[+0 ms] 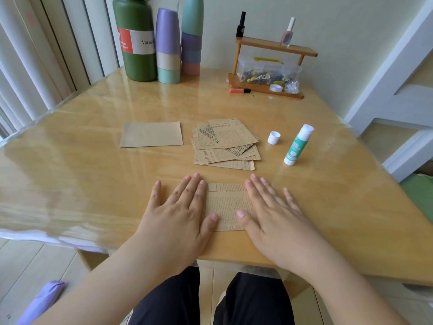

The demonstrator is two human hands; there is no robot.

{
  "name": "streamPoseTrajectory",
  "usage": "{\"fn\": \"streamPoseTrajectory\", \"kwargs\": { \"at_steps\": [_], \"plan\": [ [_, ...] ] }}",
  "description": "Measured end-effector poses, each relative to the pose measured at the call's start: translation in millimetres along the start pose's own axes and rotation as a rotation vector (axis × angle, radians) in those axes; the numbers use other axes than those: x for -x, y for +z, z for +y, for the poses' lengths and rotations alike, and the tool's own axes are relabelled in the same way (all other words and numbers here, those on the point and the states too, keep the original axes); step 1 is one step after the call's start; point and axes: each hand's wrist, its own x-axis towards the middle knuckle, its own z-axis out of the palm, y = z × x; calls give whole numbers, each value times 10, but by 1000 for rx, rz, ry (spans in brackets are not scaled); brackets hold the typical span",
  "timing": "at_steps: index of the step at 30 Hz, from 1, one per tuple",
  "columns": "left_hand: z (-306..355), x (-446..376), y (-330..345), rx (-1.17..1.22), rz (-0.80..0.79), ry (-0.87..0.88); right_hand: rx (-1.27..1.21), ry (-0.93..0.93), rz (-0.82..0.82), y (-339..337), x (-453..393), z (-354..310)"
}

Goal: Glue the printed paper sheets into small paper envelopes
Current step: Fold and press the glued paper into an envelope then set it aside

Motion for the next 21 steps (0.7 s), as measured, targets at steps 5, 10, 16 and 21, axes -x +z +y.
{"fn": "streamPoseTrajectory", "kwargs": {
  "at_steps": [5,10,16,21],
  "plan": [
    [-21,18,-5,50,17,1,-122,-35,38,-13,0,60],
    [16,19,-129,143,32,37,-232,-93,123,-136,-1,33],
    [91,-77,-15,77,-17,96,-64,-125,33,13,-52,-156],
    [89,-82,26,39,-24,96,-21,-95,-8,-13,-39,-179]
  ]
}}
